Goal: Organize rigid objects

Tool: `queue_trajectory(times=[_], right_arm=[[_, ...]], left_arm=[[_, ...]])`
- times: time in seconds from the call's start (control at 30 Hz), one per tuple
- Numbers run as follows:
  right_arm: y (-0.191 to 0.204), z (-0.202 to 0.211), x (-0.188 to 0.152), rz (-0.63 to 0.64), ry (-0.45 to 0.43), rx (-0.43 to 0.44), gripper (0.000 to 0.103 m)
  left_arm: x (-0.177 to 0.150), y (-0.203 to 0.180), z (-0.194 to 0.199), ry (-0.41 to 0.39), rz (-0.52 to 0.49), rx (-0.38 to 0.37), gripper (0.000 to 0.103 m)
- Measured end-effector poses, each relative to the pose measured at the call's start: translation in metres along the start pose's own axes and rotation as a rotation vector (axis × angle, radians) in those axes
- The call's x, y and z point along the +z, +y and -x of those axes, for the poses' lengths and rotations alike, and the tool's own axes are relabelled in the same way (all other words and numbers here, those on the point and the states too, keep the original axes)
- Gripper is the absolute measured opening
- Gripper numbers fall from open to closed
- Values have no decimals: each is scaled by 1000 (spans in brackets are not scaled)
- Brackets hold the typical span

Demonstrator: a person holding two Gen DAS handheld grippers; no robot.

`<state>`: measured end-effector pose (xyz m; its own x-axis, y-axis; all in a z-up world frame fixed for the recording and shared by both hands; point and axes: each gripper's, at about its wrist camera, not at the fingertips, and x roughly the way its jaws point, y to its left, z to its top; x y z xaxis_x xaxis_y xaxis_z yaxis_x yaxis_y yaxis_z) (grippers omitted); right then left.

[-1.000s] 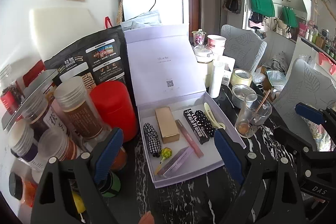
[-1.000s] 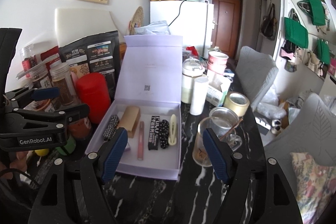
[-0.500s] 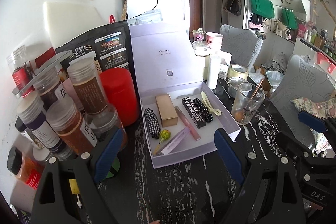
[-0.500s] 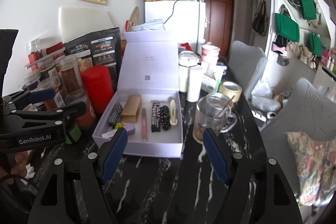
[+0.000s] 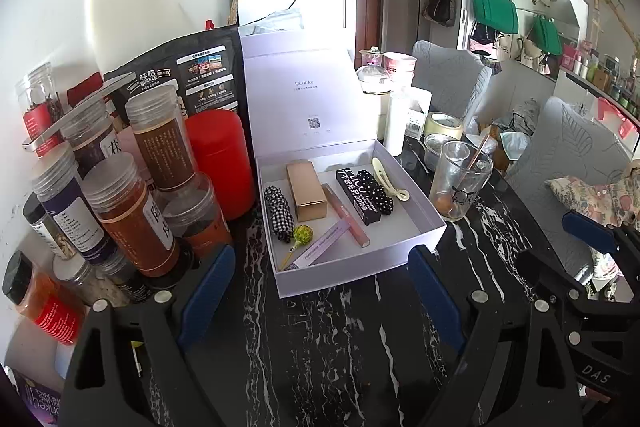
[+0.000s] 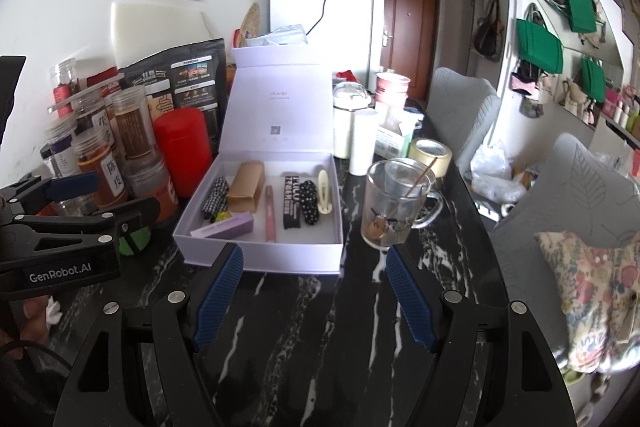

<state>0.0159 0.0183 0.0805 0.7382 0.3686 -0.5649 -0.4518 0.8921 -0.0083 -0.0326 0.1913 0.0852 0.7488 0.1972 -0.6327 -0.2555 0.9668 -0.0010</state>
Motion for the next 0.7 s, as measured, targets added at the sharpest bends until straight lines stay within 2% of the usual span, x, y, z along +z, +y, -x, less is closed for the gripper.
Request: queue_trajectory(times=[0.7], right_arm=[[-2,-2,-4,-7,10,-5,75]], left_arm=[[-4,-2,-3,14,-14,15,89]])
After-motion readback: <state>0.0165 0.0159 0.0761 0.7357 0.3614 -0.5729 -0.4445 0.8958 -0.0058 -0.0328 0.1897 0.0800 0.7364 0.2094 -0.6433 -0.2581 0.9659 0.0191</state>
